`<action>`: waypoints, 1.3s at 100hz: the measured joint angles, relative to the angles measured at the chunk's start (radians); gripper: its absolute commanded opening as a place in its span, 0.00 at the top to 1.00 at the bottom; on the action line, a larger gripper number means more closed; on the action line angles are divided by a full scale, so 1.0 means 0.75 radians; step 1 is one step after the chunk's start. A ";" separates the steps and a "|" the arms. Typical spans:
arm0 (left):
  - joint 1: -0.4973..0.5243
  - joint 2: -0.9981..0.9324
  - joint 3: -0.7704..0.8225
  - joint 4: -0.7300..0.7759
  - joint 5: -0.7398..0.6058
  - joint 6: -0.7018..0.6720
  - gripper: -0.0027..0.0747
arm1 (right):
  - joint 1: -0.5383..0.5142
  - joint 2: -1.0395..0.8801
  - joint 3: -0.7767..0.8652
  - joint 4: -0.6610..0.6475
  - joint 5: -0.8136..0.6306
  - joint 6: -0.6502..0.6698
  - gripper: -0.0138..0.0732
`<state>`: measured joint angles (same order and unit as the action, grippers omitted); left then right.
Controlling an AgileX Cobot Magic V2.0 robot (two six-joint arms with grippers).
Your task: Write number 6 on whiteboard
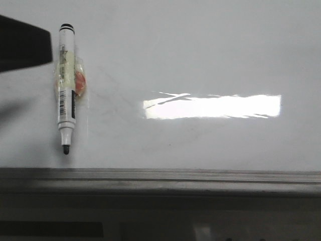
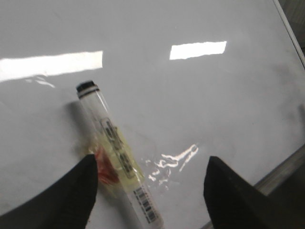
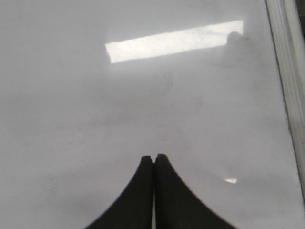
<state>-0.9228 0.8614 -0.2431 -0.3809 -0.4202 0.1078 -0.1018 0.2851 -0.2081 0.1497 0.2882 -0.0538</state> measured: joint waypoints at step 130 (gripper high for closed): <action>-0.186 0.470 -0.048 -0.166 -0.248 0.068 0.99 | 0.694 0.348 -0.125 0.001 0.054 -0.069 0.91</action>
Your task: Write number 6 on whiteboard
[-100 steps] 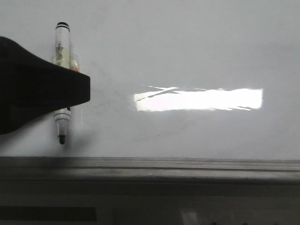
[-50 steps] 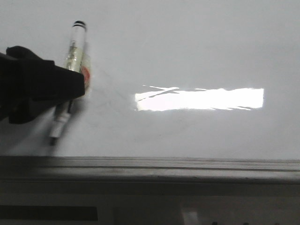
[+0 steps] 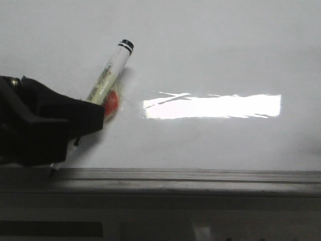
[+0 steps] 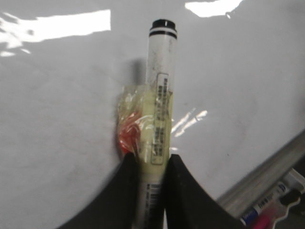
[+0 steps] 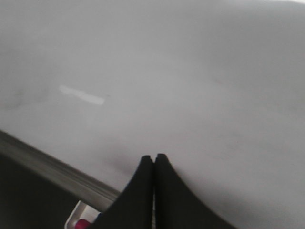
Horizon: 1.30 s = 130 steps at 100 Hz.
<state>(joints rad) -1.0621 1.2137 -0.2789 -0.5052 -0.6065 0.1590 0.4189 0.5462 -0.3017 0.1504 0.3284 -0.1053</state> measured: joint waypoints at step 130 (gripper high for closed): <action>-0.078 -0.388 -0.025 0.566 0.348 0.205 0.80 | 0.782 0.658 -0.608 0.189 -0.107 -0.050 0.91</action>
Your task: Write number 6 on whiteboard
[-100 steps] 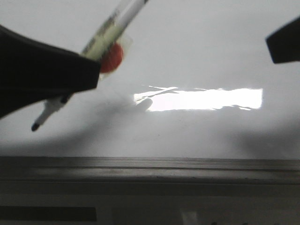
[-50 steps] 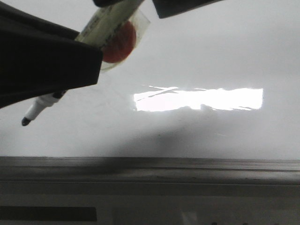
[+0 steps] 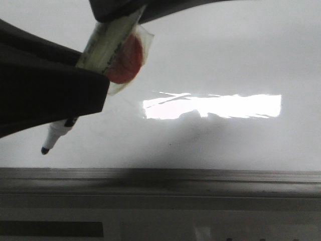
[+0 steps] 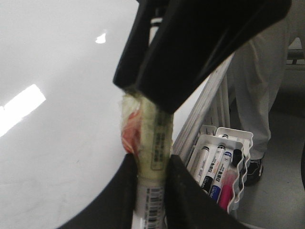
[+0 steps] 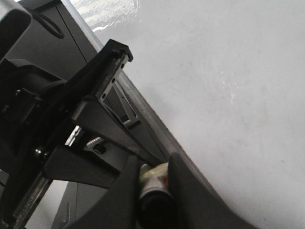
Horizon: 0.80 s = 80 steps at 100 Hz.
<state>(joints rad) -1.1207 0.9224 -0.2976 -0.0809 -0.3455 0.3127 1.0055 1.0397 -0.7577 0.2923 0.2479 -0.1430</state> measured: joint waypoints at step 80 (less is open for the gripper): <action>0.575 -0.521 -0.005 -0.371 0.173 0.107 0.51 | -0.387 0.099 -0.282 0.065 0.046 -0.002 0.91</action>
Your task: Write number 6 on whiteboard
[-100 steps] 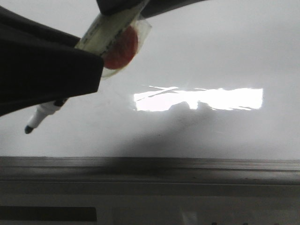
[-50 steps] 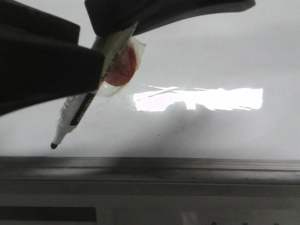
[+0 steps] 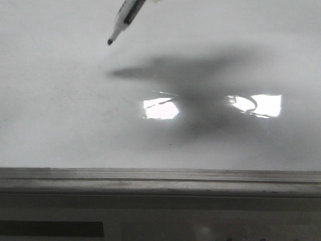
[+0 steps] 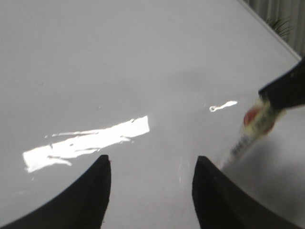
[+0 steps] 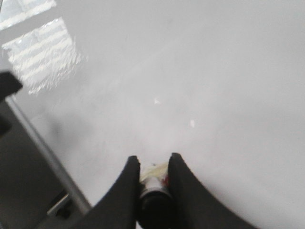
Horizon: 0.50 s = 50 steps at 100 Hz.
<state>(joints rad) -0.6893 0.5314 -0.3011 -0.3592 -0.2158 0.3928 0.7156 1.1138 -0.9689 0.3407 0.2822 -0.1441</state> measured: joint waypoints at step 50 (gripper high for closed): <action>0.054 0.000 0.000 0.000 0.091 0.000 0.51 | 0.040 0.251 0.015 0.138 -0.021 0.033 0.91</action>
<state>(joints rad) -0.6490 0.5314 -0.3011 -0.3592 -0.1475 0.3928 0.7456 1.3021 -0.9580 0.4438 0.2667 -0.1192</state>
